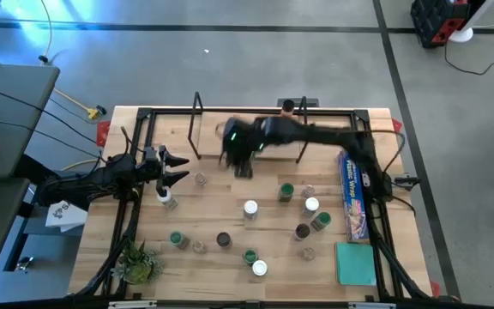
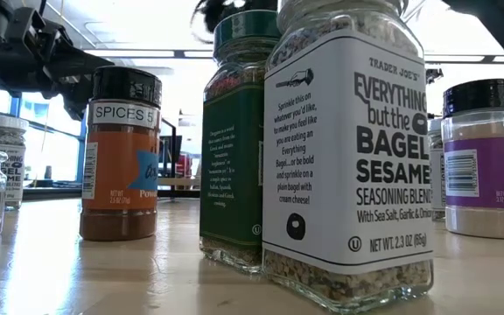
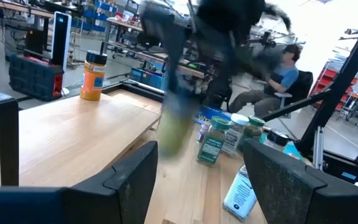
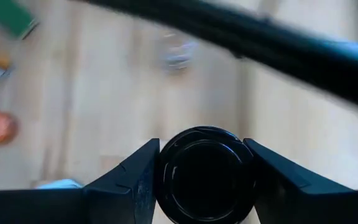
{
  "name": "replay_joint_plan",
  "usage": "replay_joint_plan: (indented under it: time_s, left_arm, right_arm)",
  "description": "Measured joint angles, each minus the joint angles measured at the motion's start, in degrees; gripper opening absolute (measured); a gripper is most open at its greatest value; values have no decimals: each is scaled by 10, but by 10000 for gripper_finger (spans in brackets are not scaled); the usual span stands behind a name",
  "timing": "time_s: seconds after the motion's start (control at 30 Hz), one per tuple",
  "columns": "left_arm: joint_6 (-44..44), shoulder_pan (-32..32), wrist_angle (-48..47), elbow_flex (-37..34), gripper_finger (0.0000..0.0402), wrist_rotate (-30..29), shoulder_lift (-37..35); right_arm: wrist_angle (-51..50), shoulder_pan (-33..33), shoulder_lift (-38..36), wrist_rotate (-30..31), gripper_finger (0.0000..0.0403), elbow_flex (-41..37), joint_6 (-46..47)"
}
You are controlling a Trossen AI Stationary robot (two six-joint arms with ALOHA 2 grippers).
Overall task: Shelf spices
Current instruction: Put the black seasoning bottle on the shelf aligned with the other black seasoning bottle
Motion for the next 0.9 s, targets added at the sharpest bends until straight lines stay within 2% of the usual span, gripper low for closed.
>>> replay_joint_plan:
  time_s: [0.13, 0.2, 0.33, 0.5, 0.67, 0.9]
  left_arm:
    - [0, 0, 0, 0, 232, 0, 0]
    - [0, 0, 0, 0, 232, 0, 0]
    - [0, 0, 0, 0, 232, -1, 0]
    - [0, 0, 0, 0, 232, -2, 0]
    - [0, 0, 0, 0, 232, -2, 0]
    - [0, 0, 4, 0, 232, -2, 0]
  right_arm:
    - [-56, -61, -58, 25, 188, -9, 10]
    - [-71, -91, -89, 28, 188, -40, 2]
    - [-27, -138, -154, 20, 188, -167, -2]
    - [91, -180, -225, 22, 188, -329, 16]
    - [126, -214, -233, 19, 188, -396, 14]
    - [159, -258, -231, 20, 188, -421, 15]
